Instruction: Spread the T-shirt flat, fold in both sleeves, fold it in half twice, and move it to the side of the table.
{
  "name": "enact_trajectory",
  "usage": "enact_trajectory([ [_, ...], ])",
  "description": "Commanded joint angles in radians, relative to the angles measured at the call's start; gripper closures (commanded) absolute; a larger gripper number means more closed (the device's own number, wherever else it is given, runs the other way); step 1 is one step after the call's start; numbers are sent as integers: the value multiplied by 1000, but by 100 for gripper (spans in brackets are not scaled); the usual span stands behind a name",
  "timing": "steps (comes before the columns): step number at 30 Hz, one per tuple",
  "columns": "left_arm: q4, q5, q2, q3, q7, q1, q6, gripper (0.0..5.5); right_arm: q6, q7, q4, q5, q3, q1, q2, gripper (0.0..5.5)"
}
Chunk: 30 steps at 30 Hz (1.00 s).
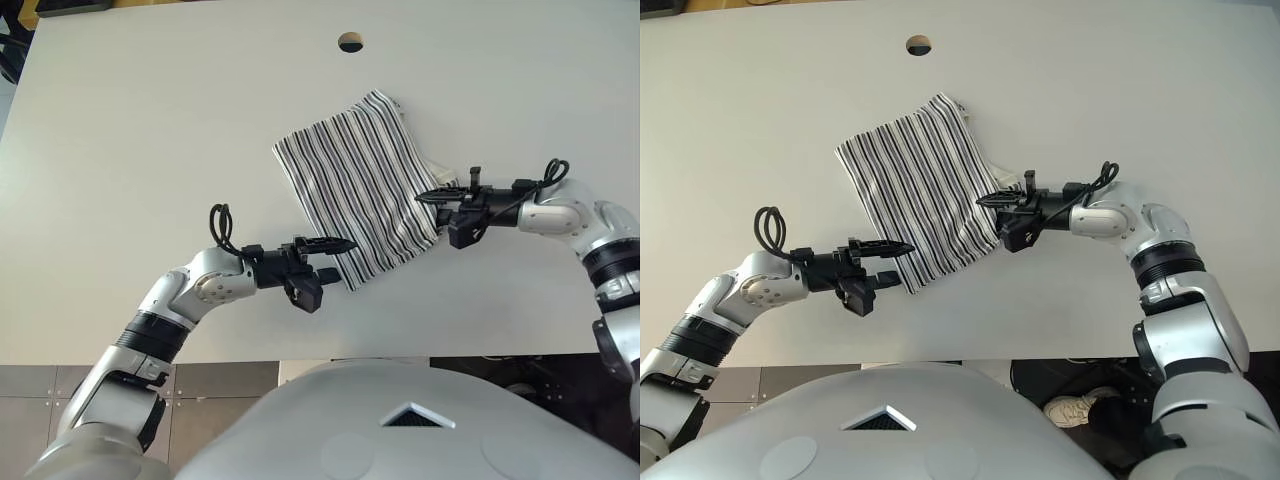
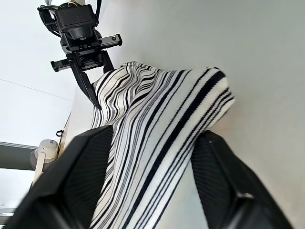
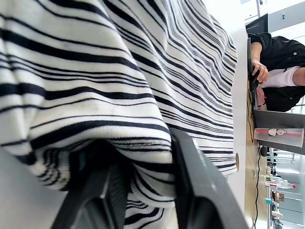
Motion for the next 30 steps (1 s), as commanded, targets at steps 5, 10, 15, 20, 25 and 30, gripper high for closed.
enact_trajectory([
  [5,24,11,9,-26,-22,-29,4,386,1,53,-1,33,28,0,-16,540],
  [10,14,-44,18,-42,-51,-26,-3,473,11,128,-43,138,23,20,-34,540],
  [15,-73,-274,74,-93,-182,14,33,538,98,319,-204,392,31,101,-105,540],
  [20,-322,-691,221,-162,-408,120,234,538,313,537,-507,665,27,229,-246,540],
  [25,-530,-986,357,-129,-573,209,421,538,549,726,-807,848,10,388,-422,540],
  [30,-587,-1052,399,-47,-617,266,536,538,671,800,-942,929,-45,467,-468,540],
])
